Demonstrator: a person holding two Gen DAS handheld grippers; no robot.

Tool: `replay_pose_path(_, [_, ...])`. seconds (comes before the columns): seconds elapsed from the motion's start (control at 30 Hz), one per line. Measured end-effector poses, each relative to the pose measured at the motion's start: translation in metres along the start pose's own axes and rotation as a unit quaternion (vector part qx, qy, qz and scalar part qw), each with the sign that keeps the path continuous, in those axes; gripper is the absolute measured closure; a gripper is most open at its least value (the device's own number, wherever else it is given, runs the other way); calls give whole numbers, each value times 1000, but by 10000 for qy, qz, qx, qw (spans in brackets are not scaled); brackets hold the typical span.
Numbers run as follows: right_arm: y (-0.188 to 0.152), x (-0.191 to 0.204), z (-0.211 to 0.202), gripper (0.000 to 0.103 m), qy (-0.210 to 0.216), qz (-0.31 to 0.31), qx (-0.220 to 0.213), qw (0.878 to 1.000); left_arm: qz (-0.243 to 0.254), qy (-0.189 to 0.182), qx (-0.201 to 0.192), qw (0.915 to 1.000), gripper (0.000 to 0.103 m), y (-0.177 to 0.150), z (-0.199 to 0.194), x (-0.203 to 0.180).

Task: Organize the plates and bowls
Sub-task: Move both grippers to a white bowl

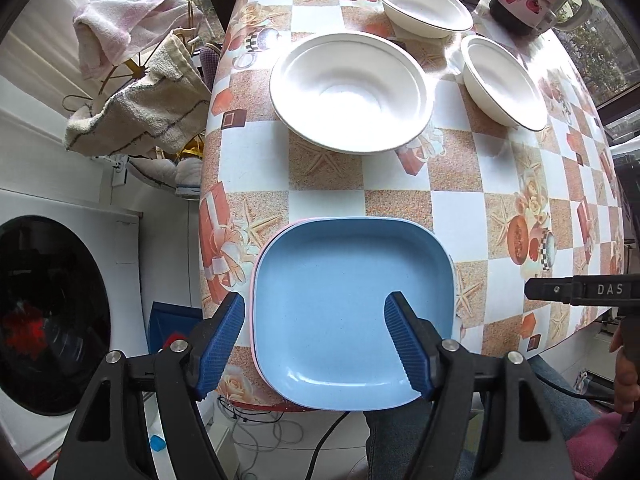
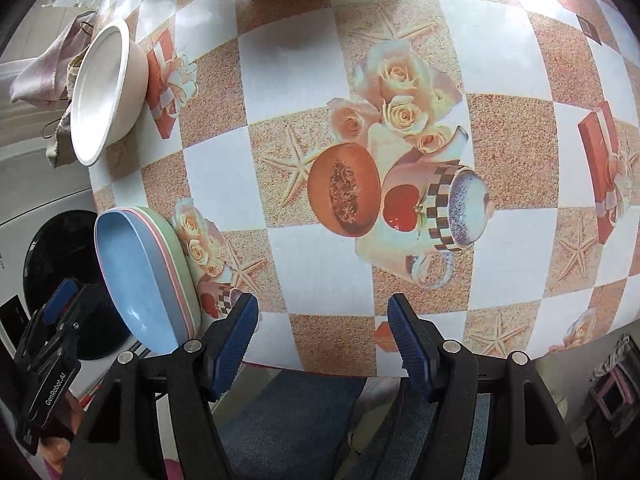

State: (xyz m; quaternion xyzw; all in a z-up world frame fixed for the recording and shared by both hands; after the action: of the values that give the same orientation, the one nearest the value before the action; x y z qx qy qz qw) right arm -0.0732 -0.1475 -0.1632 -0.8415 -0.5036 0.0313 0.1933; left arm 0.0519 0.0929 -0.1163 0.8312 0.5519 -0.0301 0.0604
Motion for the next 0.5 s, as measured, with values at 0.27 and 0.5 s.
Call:
replay_pose_path(0.27, [5, -49, -15, 34, 102, 612, -183, 9979, 789, -239, -159, 9965, 26, 43, -9, -63])
replay_pose_path(0.5, [23, -94, -43, 34, 57, 709, -426, 9966, 1001, -273, -147, 9945, 26, 74, -5, -95])
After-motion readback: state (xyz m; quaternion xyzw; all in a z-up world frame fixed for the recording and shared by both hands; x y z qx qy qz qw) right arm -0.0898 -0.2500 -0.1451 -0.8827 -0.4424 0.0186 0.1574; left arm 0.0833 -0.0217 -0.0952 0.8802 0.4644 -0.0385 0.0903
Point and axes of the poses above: each gripper's, at about its wrist camera, not at the fingertips, and z roughly the way its jaws point, x to its left, y to its top, the point moved 8 cm from there along z, roughly the way its jaws point, and after that the axes turned 7 degrees about -y, right-handed, at the moved point
